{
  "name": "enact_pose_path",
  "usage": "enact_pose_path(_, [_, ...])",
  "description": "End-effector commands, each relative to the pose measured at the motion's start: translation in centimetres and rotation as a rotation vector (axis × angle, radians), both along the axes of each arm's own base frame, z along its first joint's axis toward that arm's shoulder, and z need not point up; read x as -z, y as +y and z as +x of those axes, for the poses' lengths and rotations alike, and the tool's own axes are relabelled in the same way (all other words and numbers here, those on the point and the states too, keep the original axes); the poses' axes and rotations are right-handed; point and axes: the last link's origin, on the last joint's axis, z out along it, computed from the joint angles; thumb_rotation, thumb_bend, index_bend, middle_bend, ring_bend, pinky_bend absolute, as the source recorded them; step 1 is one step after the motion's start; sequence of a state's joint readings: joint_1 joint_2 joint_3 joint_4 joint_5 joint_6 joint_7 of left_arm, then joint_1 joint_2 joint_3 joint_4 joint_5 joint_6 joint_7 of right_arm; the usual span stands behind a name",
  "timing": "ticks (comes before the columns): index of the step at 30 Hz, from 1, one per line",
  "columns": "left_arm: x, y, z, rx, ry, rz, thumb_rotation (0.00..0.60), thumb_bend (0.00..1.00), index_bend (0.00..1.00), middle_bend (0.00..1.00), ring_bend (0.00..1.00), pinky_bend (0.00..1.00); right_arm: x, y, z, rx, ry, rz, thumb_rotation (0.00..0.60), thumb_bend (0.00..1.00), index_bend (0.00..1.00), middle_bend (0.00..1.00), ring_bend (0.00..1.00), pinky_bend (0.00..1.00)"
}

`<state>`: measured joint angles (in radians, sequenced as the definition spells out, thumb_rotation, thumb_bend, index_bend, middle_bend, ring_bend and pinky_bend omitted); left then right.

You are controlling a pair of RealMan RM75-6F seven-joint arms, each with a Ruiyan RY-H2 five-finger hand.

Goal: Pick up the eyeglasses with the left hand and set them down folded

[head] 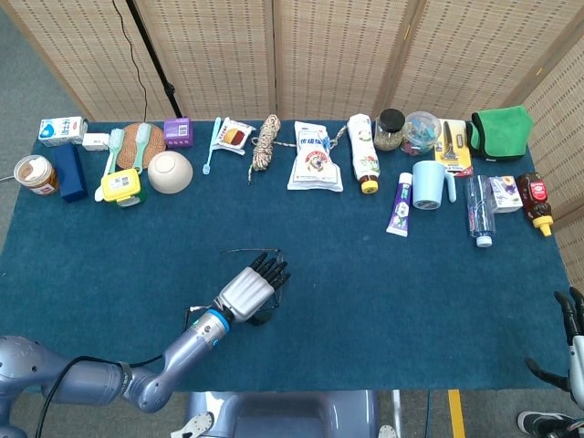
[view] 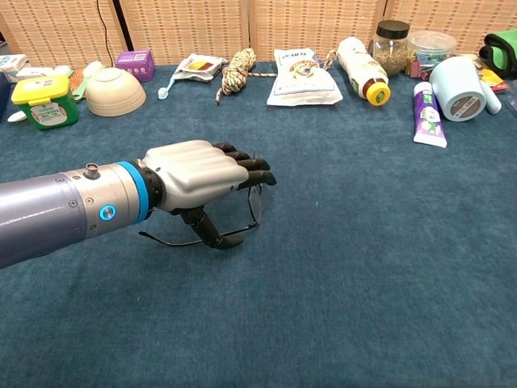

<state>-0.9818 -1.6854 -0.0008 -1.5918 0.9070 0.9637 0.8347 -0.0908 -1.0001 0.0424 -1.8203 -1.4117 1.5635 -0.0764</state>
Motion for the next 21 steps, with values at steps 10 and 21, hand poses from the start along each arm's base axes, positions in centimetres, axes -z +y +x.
enact_pose_path(10, [-0.02,0.03,-0.20,-0.002,-0.004,0.017,0.347,0.30,0.17,0.00,0.00,0.00,0.00,0.05,0.04,0.003,0.000,0.001,0.600,0.00,0.02,0.00,0.00,0.00])
enact_pose_path(21, [-0.29,0.08,-0.46,-0.001,0.000,0.029,0.347,0.30,0.23,0.00,0.00,0.00,-0.02,0.02,0.20,0.002,0.001,0.000,0.600,0.00,0.02,0.00,0.00,0.00])
